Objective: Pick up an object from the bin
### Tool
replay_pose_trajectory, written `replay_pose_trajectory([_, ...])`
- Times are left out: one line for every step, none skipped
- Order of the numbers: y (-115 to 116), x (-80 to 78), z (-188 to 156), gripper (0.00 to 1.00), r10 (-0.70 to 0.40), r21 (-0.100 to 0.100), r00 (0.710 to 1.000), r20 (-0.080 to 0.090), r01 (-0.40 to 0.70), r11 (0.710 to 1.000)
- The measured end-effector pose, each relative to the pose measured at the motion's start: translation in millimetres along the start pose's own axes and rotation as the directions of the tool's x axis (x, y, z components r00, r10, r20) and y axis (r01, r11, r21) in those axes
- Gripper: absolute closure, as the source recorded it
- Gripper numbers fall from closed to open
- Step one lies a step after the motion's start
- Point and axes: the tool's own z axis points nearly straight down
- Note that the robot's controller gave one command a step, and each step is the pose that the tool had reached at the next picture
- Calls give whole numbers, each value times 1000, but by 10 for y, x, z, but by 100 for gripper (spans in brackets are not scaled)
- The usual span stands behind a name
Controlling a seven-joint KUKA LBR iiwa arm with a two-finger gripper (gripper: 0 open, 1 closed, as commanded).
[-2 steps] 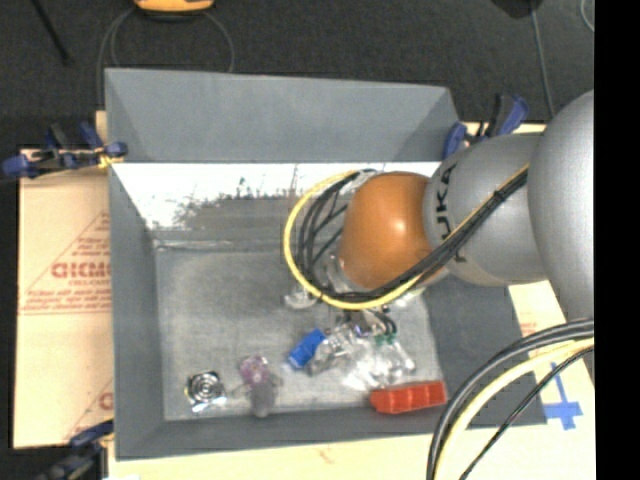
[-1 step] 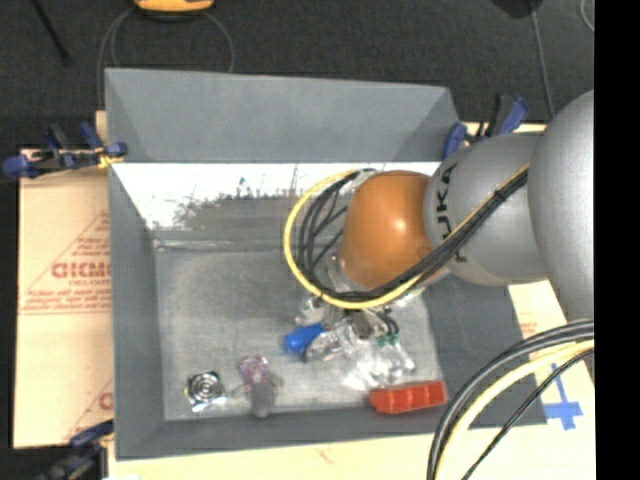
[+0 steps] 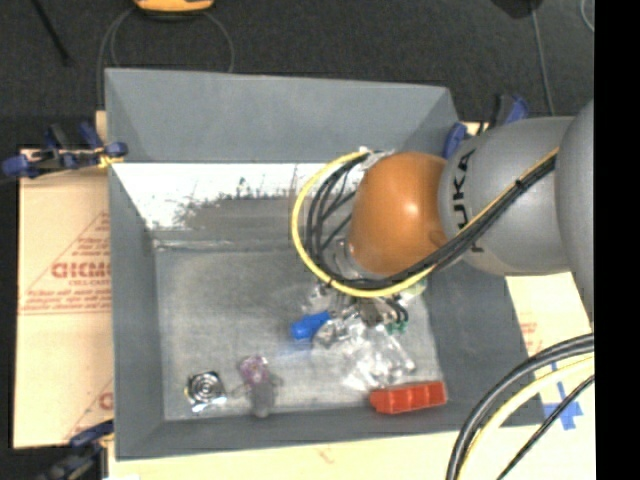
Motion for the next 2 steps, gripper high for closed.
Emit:
replay_pose_trajectory([-13,-14,-179,100,6,0,1000,-2,-6,1000])
replay_pose_trajectory([-28,-32,-595,100,12,1,1000,0,-12,1000])
